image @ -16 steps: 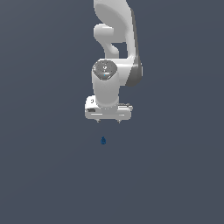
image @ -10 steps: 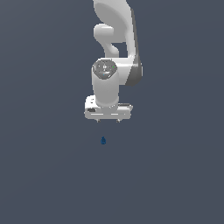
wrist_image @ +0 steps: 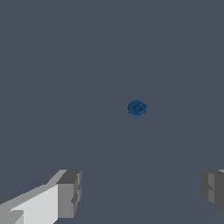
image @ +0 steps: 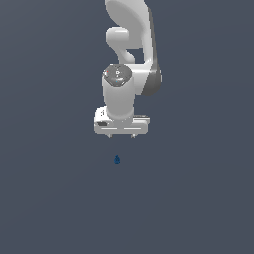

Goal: Pick up the object and move it to a goal position.

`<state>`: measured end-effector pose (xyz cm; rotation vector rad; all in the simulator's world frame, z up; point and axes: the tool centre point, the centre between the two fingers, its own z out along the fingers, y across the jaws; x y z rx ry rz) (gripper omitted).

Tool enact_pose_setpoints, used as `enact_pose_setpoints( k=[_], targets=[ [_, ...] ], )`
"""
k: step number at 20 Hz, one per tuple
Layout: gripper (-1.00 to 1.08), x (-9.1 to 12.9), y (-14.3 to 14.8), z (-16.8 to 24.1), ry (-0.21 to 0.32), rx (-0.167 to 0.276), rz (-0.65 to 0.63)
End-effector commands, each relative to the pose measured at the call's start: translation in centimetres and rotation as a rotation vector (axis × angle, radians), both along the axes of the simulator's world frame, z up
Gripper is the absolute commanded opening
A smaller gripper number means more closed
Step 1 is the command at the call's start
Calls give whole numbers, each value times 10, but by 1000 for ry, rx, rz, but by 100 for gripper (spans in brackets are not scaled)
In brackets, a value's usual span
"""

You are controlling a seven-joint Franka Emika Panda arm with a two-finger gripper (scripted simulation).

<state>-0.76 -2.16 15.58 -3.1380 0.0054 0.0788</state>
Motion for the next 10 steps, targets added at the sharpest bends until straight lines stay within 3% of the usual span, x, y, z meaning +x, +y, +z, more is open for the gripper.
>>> enact_pose_setpoints(
  k=[1,10],
  targets=[
    [100,0,0,0,0,0,-6],
    [100,4,-2,-5,-2,-1,-98]
  ],
)
